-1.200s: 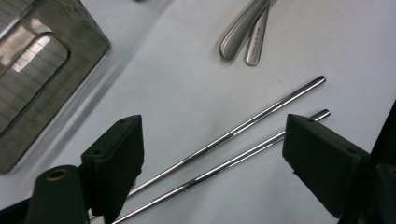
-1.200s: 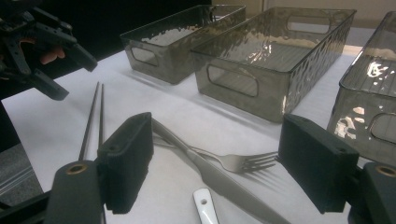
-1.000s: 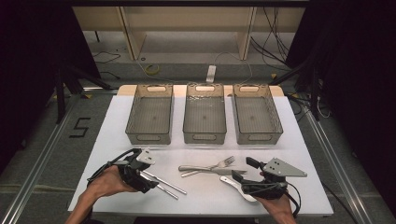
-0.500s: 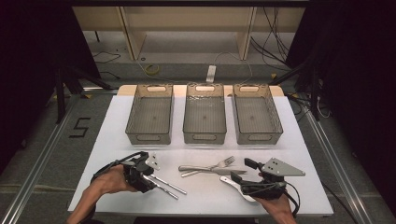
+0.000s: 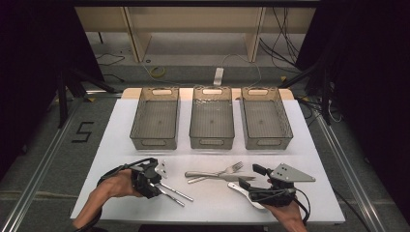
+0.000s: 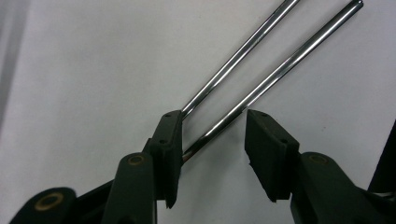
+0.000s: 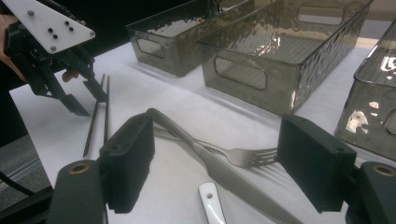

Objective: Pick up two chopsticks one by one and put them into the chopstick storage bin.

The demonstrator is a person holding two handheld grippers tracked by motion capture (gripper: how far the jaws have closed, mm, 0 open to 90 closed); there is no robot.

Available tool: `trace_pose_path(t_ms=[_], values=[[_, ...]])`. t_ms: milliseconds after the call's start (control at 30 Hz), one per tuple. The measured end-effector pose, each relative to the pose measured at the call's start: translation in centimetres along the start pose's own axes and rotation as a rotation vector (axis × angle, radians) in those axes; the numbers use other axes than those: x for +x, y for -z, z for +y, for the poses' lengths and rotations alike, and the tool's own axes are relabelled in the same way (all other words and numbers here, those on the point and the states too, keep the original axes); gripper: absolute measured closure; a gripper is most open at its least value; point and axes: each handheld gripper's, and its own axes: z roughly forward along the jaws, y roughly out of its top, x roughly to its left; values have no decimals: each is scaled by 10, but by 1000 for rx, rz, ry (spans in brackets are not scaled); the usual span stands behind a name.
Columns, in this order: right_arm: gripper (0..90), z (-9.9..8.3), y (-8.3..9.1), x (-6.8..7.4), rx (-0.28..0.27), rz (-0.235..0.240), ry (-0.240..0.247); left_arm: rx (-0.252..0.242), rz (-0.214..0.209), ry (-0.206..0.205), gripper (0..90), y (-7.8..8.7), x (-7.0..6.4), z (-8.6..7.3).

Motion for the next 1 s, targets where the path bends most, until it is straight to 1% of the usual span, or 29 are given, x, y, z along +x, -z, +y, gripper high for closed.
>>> trace_pose_path(t_ms=[67, 167, 200, 300, 433, 467, 633, 833, 900, 967, 1000], values=[[290, 0, 0, 0, 0, 1, 0, 0, 1, 0, 570, -1, 0, 0], [291, 0, 0, 1, 0, 2, 2, 14, 1, -15, 579, -1, 1, 0], [291, 0, 0, 0, 1, 2, 2, 12, 2, -8, 583, -2, 1, 0], [291, 0, 0, 0, 4, 3, 1, 25, -10, -14, 584, -4, 2, 0], [292, 0, 0, 1, 5, 4, 4, 44, -26, -1, 589, -3, 5, 0], [292, 0, 0, 1, 5, 5, 5, 61, -28, -2, 592, -4, 5, 0], [296, 0, 0, 1, 10, -6, 14, 69, -31, 13, 597, -4, 4, 0], [297, 0, -1, 2, 14, -7, 22, 76, -24, 7, 635, -3, 0, -1], [297, 0, -1, 2, 18, -13, 27, 79, -24, 1, 668, -3, -1, 0], [297, 0, -1, 2, 20, -13, 27, 75, -26, -3, 673, -3, -1, 0], [297, 0, -1, 2, 22, -13, 26, 69, -26, 2, 677, -4, -2, -1]])
